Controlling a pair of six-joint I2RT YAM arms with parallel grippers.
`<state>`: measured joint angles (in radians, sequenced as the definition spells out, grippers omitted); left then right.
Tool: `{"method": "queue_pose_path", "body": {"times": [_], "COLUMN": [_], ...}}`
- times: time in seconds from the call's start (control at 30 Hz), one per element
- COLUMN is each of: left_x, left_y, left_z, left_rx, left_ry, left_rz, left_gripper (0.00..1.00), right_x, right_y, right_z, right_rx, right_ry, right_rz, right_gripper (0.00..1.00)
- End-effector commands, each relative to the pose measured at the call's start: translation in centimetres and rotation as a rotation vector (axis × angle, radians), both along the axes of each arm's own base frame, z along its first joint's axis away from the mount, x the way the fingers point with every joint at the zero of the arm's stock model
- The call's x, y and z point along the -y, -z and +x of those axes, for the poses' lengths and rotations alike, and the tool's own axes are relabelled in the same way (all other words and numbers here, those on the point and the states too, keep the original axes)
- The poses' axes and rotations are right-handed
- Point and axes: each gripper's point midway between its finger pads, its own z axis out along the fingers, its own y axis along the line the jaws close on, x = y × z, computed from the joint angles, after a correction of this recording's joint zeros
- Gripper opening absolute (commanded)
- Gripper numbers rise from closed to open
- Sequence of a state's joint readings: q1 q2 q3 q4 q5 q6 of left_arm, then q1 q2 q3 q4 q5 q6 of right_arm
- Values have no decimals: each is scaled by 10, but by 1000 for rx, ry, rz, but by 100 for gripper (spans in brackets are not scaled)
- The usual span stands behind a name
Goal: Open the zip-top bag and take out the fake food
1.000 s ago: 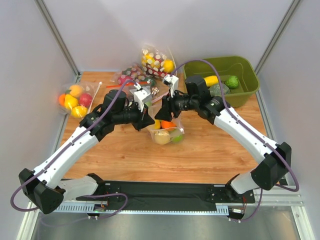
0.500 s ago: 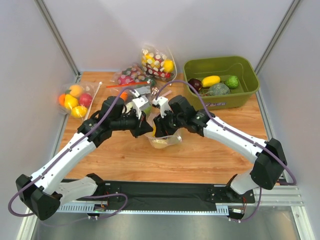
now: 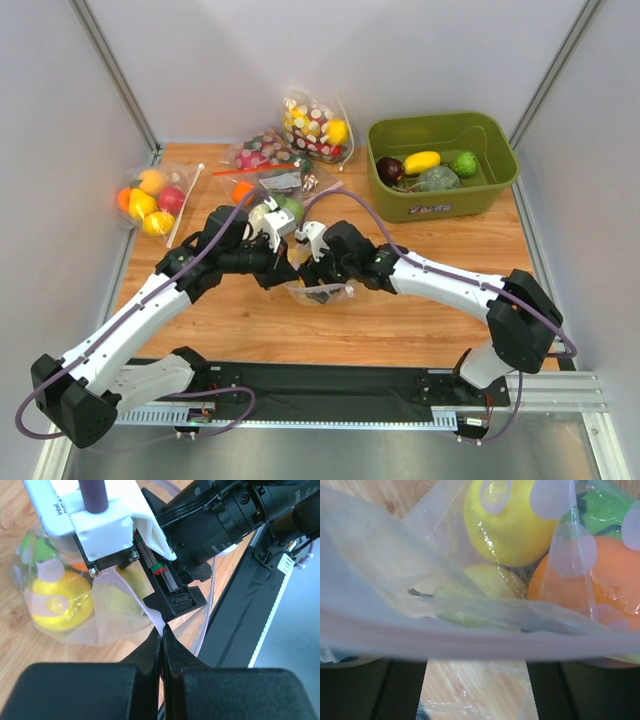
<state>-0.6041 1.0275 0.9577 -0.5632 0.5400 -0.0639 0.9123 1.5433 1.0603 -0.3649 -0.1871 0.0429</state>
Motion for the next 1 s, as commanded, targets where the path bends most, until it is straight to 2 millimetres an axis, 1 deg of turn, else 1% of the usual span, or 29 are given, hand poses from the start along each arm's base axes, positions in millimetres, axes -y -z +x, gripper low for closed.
{"method": "queue_pose_path", "body": {"times": [0.0,0.03,0.1,0.2,0.33,0.4,0.53,0.57,0.63,0.67,0.7,0.73,0.77,0.8,0.83,0.87,0.9,0.97], "left_x": [7,7,8,10,12,12,14,14,13,12,11,10,7,6,5,2,1,-3], "left_y": [-18,-18,-18,-20,-22,-22,-23,-22,-21,-18,-17,-15,-11,-10,-7,-6,-5,0], "left_z": [-6,-7,-11,-17,-20,-21,-24,-24,-23,-22,-19,-18,-14,-12,-10,-8,-6,0], "left_rx": [54,54,50,47,46,49,42,42,44,41,47,47,49,52,51,52,55,58], "left_ry": [59,65,80,111,133,138,156,154,146,139,122,114,89,78,68,51,41,4], "left_rz": [-70,-73,-84,-105,-120,-122,-138,-138,-134,-125,-114,-104,-85,-75,-63,-45,-35,-5], "left_gripper": [0,0,0,0,0,0,0,0,0,0,0,0,0,0,0,0,0,0], "right_x": [-12,-12,-15,-21,-28,-28,-32,-32,-32,-31,-30,-27,-25,-24,-19,-17,-15,-12], "right_y": [14,17,25,33,52,61,74,79,80,82,76,75,71,58,55,49,34,22], "right_z": [7,9,6,5,7,9,20,19,20,19,21,20,20,21,18,16,16,13], "right_rx": [88,118,140,144,152,155,176,166,161,157,165,166,171,195,188,195,211,214], "right_ry": [-18,-28,-39,-57,-74,-75,-52,-50,-48,-47,-34,-33,-30,-23,-25,-25,-21,-22], "right_rz": [-7,-17,-5,15,8,-9,-21,-30,-35,-42,-37,-43,-41,-24,-36,-32,-8,5], "right_gripper": [73,75,94,95,96,96,95,93,86,71,62,50,45,42,38,36,35,31]}}
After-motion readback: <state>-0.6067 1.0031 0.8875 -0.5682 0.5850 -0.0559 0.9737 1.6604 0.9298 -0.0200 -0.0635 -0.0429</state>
